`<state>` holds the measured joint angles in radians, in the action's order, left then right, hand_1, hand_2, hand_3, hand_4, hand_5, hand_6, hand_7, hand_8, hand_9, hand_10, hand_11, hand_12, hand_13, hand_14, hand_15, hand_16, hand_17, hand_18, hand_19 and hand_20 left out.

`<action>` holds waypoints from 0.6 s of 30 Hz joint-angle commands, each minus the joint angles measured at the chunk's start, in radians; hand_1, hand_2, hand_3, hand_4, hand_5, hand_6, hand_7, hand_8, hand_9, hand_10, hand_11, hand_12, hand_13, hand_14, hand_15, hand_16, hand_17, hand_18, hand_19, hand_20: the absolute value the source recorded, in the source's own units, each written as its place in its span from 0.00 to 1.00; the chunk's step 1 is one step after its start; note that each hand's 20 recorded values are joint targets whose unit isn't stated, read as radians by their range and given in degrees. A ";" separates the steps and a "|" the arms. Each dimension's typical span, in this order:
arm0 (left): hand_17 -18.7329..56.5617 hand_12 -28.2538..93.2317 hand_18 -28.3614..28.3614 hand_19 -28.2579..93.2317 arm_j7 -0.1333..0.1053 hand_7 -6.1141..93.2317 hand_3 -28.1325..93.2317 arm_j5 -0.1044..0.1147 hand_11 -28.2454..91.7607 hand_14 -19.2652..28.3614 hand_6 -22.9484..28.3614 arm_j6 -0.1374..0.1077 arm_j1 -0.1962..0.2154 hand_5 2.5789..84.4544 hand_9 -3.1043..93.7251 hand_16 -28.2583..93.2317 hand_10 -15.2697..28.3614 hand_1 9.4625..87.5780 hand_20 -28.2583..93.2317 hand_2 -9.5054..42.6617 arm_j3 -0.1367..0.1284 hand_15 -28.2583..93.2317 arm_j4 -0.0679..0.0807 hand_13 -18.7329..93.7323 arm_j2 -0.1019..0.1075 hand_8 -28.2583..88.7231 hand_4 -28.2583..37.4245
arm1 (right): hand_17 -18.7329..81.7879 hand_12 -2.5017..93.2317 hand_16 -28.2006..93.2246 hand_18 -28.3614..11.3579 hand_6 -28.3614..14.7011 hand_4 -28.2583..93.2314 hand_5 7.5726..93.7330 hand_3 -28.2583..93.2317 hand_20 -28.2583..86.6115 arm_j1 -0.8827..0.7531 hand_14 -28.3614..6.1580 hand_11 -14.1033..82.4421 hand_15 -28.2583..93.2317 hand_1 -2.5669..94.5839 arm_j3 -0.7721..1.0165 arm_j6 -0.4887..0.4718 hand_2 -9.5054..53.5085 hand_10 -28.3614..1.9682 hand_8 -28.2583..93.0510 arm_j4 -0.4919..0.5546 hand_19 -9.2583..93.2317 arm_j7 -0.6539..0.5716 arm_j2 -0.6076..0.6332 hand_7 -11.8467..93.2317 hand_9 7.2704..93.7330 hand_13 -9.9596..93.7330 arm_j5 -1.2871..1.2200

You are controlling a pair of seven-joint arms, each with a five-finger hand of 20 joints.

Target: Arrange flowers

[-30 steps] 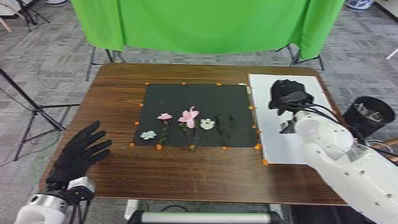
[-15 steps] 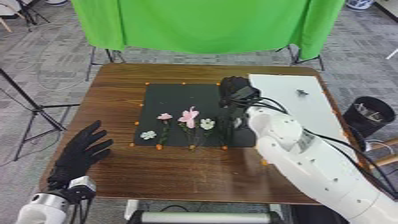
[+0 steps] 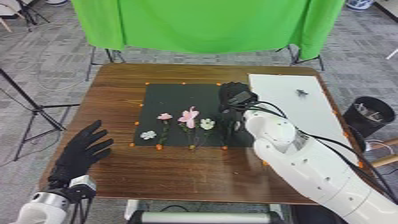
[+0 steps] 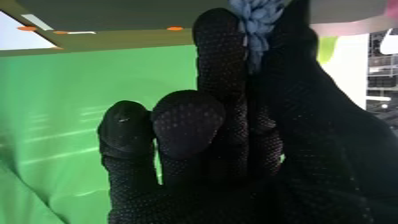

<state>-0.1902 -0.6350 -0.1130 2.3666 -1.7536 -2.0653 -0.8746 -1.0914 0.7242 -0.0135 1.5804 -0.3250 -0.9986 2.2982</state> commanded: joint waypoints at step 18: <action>0.12 0.37 0.90 0.59 0.021 0.28 0.81 -0.007 0.39 0.75 0.49 0.011 0.013 0.25 0.26 0.24 0.62 0.21 0.31 0.15 0.004 0.49 0.010 0.35 -0.006 0.14 0.06 | 0.53 0.27 0.45 0.21 0.71 0.00 0.59 0.93 0.68 0.005 0.70 0.43 0.86 0.37 0.010 -0.049 0.00 0.68 0.20 0.005 1.00 -0.019 0.004 0.49 0.77 0.78 0.032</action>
<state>-0.1867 -0.6367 -0.1084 2.3645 -1.7545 -2.0643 -0.8746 -1.0913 0.7243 -0.0386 1.5778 -0.3435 -0.9988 2.3159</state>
